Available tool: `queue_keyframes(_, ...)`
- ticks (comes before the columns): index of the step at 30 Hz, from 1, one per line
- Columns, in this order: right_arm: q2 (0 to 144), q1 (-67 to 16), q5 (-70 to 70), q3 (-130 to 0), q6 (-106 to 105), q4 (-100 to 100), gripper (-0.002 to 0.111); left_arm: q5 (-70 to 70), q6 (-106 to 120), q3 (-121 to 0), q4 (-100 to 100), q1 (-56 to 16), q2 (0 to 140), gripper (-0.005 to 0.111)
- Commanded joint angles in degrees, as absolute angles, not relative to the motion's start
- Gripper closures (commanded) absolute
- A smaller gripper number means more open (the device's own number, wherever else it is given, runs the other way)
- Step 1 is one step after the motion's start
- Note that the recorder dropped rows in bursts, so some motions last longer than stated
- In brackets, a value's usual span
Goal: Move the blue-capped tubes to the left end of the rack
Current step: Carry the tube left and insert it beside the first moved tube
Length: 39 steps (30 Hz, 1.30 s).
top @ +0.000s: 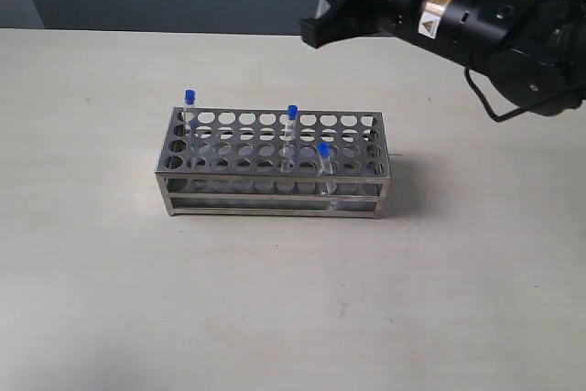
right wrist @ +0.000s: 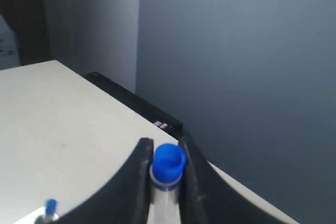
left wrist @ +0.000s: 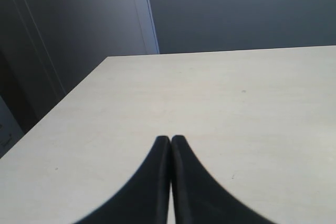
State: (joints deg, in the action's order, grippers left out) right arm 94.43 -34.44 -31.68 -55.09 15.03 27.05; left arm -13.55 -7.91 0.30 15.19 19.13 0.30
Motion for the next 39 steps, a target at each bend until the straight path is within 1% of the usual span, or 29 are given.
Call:
queue_keyframes(1,96.3,-40.8,-29.1,-59.7,17.8,30.2,0.106,-13.3,-8.2,0.0,15.2,18.7,0.0,0.106)
queue_keyframes(7,103.5,-47.7,-28.8,-65.2,17.8,30.2,0.106,-13.3,-8.2,0.0,15.2,18.7,0.0,0.106)
queue_keyframes(12,109.6,-49.8,-28.8,-69.4,18.0,29.9,0.106,-13.3,-8.2,0.0,15.2,18.7,0.0,0.106)
queue_keyframes(18,114.2,-49.8,-28.9,-71.8,21.8,29.9,0.106,-13.4,-8.2,0.0,15.2,18.7,0.0,0.106)
queue_keyframes(39,120.3,-49.8,-30.7,-71.8,22.5,31.8,0.106,-13.4,-8.2,0.0,15.2,18.7,0.0,0.106)
